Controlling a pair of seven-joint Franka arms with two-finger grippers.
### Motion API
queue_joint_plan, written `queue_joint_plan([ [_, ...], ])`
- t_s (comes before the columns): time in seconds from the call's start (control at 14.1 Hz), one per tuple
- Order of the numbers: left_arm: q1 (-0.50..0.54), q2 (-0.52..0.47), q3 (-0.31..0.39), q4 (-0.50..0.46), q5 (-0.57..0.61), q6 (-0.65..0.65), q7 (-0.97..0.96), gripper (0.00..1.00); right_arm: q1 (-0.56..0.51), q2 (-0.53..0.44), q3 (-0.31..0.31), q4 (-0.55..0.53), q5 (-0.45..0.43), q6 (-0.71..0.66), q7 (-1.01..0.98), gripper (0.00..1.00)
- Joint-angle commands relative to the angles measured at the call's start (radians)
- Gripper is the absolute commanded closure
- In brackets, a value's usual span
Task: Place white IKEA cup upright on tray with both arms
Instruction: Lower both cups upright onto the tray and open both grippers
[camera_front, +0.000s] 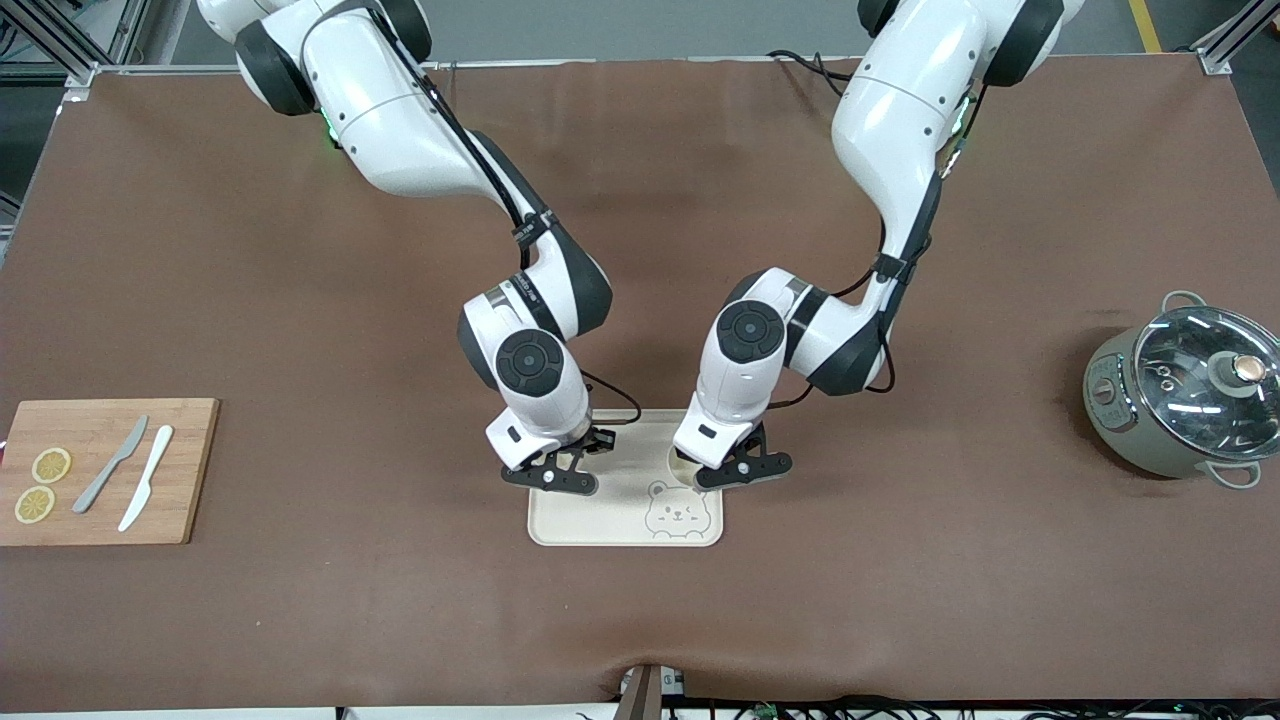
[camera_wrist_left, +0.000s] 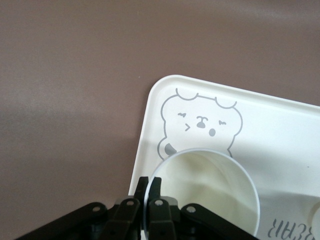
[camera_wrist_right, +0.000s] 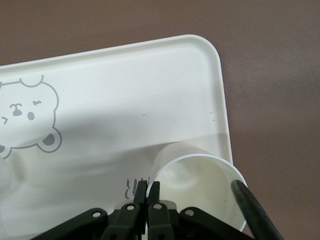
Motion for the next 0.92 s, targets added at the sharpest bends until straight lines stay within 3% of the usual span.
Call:
queue_joint_plan([
  [0.0,-0.014,0.020,0.015,0.039,0.022,0.007,-0.021,1.00,0.007,0.028,-0.010,0.042,-0.008,0.000,0.025,0.95],
  [0.21,-0.019,0.029,0.013,0.039,0.020,0.044,-0.023,1.00,0.005,0.030,-0.009,0.042,-0.049,0.006,0.024,0.32],
  [0.28,-0.022,0.042,0.012,0.039,0.020,0.068,-0.024,1.00,0.005,0.030,-0.009,0.042,-0.050,0.009,0.024,0.00],
  [0.85,-0.043,0.085,0.015,0.039,0.020,0.138,-0.060,1.00,-0.051,-0.038,-0.009,0.046,-0.039,-0.038,0.024,0.00],
])
